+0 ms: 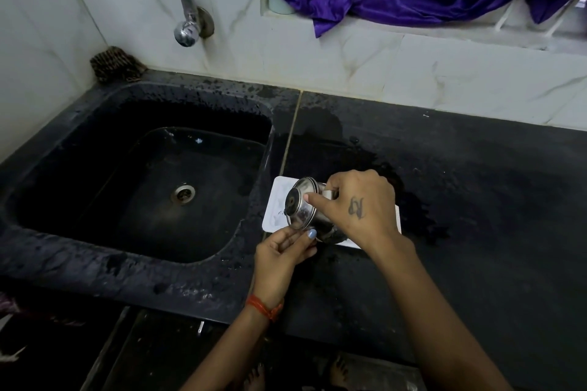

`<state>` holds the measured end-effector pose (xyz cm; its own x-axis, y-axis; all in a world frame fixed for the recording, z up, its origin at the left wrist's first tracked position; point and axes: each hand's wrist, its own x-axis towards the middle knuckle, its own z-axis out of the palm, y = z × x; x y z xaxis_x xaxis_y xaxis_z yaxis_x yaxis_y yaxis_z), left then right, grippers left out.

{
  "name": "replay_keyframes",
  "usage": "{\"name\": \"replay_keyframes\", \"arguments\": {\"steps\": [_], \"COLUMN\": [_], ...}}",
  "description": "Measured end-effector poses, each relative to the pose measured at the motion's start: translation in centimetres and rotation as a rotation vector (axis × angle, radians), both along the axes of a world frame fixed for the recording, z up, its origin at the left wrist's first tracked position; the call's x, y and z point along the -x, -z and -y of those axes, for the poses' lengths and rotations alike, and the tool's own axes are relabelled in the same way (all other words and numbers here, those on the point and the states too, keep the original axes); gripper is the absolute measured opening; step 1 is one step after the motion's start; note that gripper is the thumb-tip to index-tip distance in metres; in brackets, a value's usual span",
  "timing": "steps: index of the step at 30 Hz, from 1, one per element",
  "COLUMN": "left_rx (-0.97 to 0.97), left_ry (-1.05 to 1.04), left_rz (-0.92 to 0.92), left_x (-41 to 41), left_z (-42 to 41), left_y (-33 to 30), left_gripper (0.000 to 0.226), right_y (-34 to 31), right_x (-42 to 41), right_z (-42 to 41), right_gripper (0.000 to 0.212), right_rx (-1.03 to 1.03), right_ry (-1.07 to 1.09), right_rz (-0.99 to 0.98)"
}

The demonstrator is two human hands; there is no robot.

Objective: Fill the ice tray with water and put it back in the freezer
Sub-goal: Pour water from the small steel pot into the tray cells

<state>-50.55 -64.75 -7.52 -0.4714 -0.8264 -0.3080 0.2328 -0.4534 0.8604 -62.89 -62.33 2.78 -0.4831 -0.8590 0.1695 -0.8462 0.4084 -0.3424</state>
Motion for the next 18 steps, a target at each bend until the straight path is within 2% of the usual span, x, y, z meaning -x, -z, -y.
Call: {"name": "replay_keyframes", "arguments": {"steps": [5,13,18], "left_rx": [0.01,0.094,0.088], "left_ry": [0.012,0.019,0.051], "left_rz": [-0.01,0.006,0.028], "left_x": [0.1,0.4,1.1], "left_z": [0.1,0.0,-0.4], "left_y": [-0.1,-0.5,-0.6], "left_gripper": [0.016,0.017,0.016], "right_y": [0.0,0.4,0.4], "right_x": [-0.1,1.1,1.7], "right_z": [0.1,-1.2,-2.2], "right_gripper": [0.04,0.04,0.039], "right_rx": [0.026,0.106,0.114], "right_ry": [0.001,0.093,0.125], "right_rz": [-0.016,0.179,0.169]}}
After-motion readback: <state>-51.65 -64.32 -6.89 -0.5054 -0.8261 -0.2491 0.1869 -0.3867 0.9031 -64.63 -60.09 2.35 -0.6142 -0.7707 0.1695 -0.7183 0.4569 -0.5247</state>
